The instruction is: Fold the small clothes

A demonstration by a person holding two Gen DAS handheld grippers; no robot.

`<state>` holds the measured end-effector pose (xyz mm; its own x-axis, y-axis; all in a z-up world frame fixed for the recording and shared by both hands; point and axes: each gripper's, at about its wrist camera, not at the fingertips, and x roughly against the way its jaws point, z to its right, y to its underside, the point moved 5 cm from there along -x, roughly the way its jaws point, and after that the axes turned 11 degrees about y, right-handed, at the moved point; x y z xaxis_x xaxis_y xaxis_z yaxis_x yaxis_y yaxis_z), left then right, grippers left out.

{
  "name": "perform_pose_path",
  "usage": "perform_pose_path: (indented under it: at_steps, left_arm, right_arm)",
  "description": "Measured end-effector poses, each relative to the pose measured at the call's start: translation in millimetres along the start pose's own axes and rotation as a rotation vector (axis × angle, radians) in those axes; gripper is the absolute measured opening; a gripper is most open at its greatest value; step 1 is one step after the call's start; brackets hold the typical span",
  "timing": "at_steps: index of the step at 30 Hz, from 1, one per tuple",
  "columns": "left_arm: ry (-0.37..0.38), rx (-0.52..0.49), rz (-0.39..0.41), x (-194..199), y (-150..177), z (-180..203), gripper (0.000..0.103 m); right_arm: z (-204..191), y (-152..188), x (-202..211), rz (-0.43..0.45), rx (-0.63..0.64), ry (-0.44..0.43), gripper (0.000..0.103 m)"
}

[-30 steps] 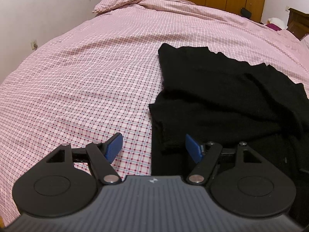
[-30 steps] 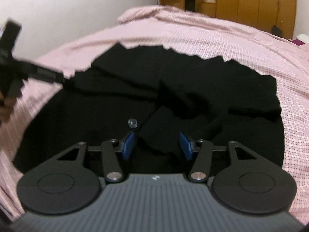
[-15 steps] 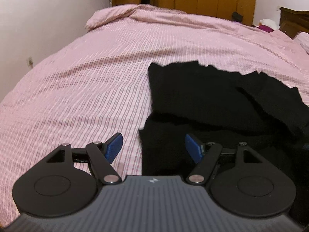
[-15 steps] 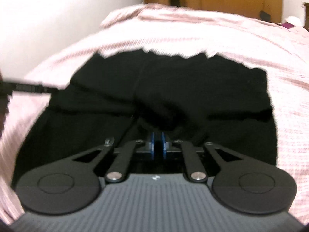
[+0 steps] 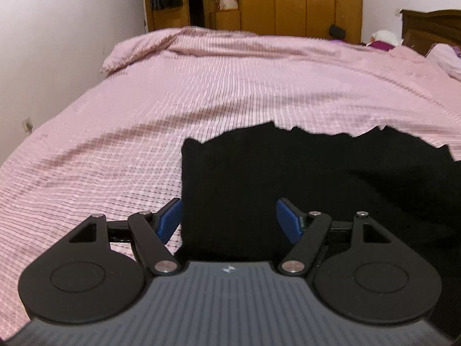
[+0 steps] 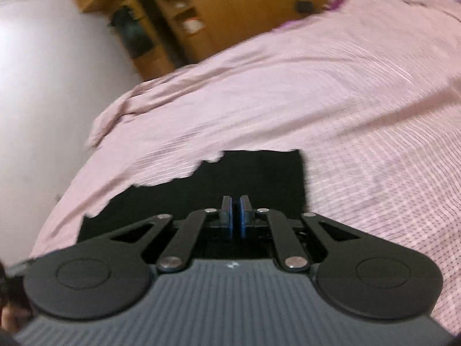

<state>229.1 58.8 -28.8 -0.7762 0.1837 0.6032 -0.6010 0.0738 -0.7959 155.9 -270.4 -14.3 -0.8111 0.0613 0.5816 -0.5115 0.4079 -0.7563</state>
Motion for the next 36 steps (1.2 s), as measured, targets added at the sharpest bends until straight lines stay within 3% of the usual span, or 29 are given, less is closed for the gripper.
perform_pose_path:
  at_steps: [6, 9, 12, 17, 21, 26, 29, 36]
  left_arm:
    - [-0.066, 0.046, -0.075, -41.3, 11.1, -19.6, 0.076]
    - [-0.058, 0.059, -0.075, -44.1, 12.9, -26.9, 0.076]
    - [-0.061, 0.044, -0.062, -38.8, 6.3, -29.6, 0.076]
    - [-0.059, 0.028, -0.02, -38.6, -8.0, -32.2, 0.076]
    - [-0.118, 0.028, -0.026, -57.2, -12.7, -40.2, 0.076]
    - [-0.166, 0.085, -0.01, -80.3, -16.2, -58.3, 0.076]
    - [-0.194, 0.112, -0.008, -89.3, -16.5, -65.9, 0.078]
    - [-0.211, 0.14, -0.007, -96.0, -15.5, -74.9, 0.085]
  right_arm:
    - [34.2, 12.2, -48.5, -0.044, 0.037, 0.179, 0.007]
    - [46.7, 20.0, -59.5, -0.065, 0.062, 0.249, 0.007]
    - [44.1, 19.0, -47.0, -0.043, 0.052, 0.229, 0.01]
    - [7.7, 9.9, -26.1, 0.056, 0.173, 0.168, 0.011]
    - [-21.3, 17.1, -43.1, 0.015, 0.272, 0.069, 0.011]
    - [-31.6, 13.3, -93.6, -0.01, 0.313, 0.119, 0.011]
    - [-22.7, 14.2, -122.1, -0.02, 0.305, 0.198, 0.007]
    - [-5.2, 8.1, -130.7, 0.031, 0.219, 0.218, 0.006]
